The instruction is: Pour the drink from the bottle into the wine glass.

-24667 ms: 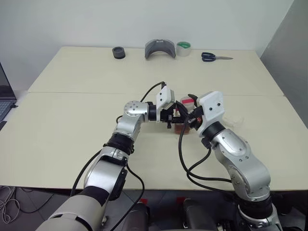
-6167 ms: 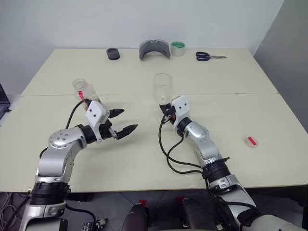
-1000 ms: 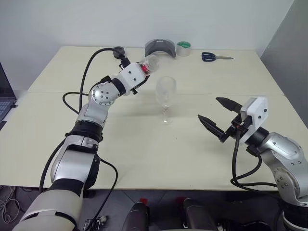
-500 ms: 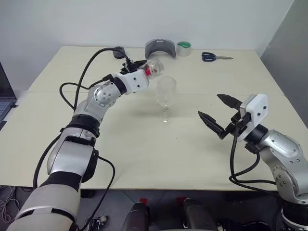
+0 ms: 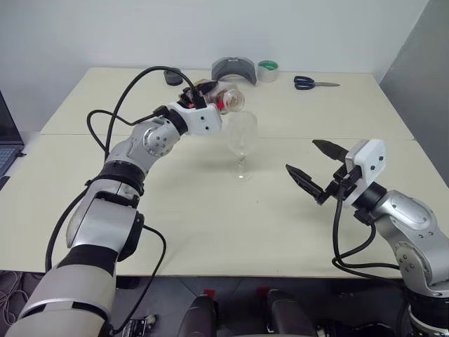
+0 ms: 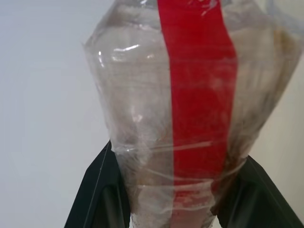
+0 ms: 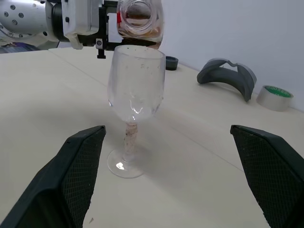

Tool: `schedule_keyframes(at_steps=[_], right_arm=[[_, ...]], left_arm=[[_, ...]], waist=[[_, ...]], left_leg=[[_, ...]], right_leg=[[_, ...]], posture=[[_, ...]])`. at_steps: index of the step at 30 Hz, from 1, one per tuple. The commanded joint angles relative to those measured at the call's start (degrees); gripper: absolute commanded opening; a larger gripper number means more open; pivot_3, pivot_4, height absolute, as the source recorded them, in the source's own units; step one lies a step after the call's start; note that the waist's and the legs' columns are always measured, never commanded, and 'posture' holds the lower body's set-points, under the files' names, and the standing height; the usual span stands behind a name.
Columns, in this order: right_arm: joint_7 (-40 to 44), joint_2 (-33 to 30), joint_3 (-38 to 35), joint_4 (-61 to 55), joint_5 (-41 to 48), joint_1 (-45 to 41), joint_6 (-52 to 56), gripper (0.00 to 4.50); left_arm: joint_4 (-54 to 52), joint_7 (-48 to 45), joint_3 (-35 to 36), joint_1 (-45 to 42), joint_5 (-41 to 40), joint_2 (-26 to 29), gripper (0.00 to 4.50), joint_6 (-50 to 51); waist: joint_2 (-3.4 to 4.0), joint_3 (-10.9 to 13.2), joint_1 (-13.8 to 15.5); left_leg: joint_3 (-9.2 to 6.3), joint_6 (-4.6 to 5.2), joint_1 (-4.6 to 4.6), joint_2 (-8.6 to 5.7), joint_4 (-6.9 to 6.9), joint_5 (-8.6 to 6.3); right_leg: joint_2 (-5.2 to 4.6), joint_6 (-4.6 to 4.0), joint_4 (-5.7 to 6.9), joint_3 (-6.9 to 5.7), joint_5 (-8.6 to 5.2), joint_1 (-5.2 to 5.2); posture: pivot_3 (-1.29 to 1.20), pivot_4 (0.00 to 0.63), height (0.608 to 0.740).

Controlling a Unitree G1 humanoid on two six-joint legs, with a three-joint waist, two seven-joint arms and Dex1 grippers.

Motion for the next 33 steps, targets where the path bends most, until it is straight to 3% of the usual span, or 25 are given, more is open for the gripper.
schedule_keyframes(at_steps=[1,33], right_arm=[[0.7,0.2,-0.3,-1.4,1.0,0.3,-1.1,4.5],[1.4,-0.1,0.4,-2.9,4.8,-0.8,0.9,4.5]], left_arm=[[-0.5,3.0,-0.1,-3.3,0.8,1.3,1.76,-1.1],[2.5,13.7,-4.7,-6.8,8.3,3.8,1.76,-2.2]], waist=[[0.0,0.0,0.0],[0.0,0.0,0.0]], left_leg=[[0.0,0.0,0.0,0.0,0.0,0.0],[0.02,0.0,0.0,-0.01,0.02,0.0]], right_leg=[[0.0,0.0,0.0,0.0,0.0,0.0],[-0.01,0.0,0.03,0.0,0.0,0.0]], posture=[[0.0,0.15,0.74],[0.0,0.15,0.74]])
